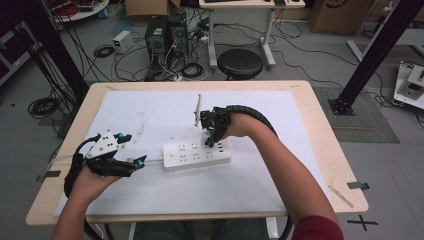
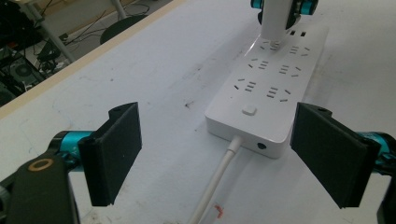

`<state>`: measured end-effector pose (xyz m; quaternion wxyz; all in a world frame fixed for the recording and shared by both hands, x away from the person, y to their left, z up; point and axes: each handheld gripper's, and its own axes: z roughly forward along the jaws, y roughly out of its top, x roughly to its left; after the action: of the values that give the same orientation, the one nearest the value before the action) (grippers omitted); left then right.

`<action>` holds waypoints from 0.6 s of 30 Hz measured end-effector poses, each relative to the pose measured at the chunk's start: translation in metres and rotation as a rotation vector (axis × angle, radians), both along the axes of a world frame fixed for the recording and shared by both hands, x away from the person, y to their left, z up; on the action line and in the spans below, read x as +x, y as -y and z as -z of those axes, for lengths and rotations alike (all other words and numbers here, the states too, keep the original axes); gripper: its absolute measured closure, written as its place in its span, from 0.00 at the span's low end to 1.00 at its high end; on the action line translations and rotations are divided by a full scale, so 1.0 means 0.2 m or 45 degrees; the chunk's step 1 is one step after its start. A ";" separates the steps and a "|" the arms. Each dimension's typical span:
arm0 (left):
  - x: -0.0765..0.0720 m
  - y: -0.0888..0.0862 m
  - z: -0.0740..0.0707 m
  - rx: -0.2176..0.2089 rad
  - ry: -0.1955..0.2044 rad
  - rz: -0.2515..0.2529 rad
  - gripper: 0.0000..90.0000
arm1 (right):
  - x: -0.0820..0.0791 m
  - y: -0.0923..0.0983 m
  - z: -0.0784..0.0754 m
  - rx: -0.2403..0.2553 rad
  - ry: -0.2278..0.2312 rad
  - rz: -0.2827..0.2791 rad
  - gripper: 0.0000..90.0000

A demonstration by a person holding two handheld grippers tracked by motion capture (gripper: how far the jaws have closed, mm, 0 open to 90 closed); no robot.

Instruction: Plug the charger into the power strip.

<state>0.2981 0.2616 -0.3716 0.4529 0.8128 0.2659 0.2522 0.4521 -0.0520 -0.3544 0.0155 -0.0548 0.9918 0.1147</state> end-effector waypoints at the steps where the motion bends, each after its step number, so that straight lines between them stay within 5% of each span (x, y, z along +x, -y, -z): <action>1: 0.00 0.00 0.00 0.000 -0.002 -0.002 0.18 | 0.00 0.00 0.00 -0.006 -0.005 -0.004 0.70; 18: 0.01 0.01 0.01 0.000 -0.003 0.002 0.18 | 0.00 -0.05 0.04 -0.034 0.002 -0.078 0.70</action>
<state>0.3008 0.2590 -0.3743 0.4528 0.8132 0.2660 0.2510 0.4531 -0.0426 -0.3632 0.0122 -0.0855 0.9910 0.1019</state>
